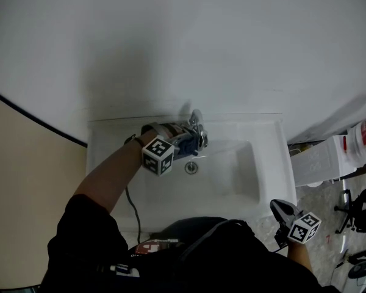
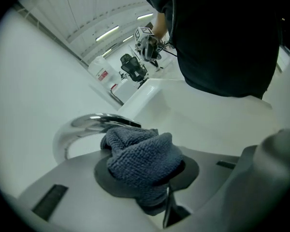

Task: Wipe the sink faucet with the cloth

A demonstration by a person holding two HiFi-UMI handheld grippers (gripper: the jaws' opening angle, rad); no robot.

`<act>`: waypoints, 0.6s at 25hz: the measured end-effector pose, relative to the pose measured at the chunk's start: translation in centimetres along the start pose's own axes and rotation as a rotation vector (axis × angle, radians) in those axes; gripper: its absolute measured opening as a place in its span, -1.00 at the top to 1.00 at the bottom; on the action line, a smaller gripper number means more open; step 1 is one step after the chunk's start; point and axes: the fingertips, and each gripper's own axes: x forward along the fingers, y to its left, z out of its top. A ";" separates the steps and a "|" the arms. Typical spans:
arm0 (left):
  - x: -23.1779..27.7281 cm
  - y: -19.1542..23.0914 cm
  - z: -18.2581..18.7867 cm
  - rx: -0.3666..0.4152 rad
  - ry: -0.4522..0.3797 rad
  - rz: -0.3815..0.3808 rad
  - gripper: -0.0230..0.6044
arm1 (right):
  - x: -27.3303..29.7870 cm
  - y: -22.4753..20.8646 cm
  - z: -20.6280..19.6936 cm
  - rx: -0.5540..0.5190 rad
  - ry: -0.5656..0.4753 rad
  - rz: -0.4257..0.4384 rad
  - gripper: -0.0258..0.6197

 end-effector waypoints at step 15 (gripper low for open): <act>1.8 8.6 -10.5 -0.785 0.276 0.308 0.55 | -1.0 -0.7 -1.5 0.020 0.026 -0.032 0.92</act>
